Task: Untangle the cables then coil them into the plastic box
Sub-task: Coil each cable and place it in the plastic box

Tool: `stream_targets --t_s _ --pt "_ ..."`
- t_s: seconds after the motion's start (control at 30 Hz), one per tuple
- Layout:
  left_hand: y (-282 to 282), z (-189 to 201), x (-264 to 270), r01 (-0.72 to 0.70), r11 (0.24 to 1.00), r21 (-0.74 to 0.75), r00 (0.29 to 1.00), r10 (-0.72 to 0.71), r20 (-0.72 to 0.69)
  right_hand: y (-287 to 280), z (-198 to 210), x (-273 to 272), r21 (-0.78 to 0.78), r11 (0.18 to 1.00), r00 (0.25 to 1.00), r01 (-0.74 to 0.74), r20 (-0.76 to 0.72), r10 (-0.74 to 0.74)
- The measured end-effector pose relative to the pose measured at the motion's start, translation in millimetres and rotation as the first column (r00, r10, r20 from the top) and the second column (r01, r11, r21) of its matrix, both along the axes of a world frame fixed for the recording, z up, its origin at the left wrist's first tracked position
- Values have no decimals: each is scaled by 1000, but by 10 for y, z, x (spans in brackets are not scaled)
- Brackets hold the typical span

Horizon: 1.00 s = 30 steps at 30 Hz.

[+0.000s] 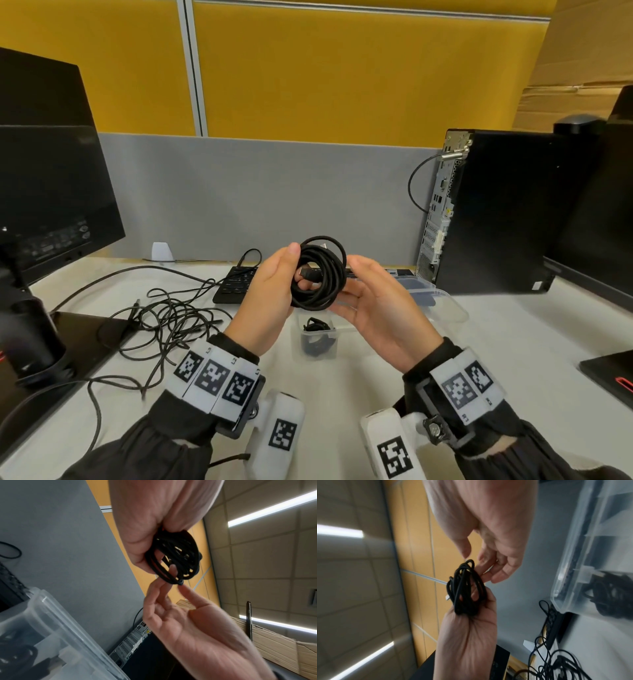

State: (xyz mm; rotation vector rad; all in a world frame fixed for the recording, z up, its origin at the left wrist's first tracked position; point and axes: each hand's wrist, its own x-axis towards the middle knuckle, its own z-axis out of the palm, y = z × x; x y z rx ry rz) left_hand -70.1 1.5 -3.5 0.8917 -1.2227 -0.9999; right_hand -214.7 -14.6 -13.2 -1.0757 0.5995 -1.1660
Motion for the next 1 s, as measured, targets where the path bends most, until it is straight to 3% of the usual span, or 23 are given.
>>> stream_targets --t_s 0.1,0.27,0.4,0.6,0.73,0.93,1.0 --pt "-17 -12 18 -55 998 7 998 55 0 145 92 16 -170 985 992 15 -121 -36" --pt "-42 -51 -2 -140 987 -77 976 151 156 213 72 77 -344 939 948 -26 -306 -86" --pt "7 -18 -26 -159 972 -173 944 201 261 239 92 83 -413 911 948 -10 -293 -122" --pt "97 55 -46 -168 946 -279 932 244 268 261 163 56 -509 859 930 46 -292 -223" --pt "57 12 -32 -203 936 -287 924 280 260 242 191 7 -694 659 811 290 -187 -554" --pt "-54 22 108 -277 921 -275 911 343 230 311 330 -80 -833 396 748 386 32 -663" --pt "-39 41 125 -284 903 -323 890 373 261 307 375 -134 -855 357 724 376 30 -689"
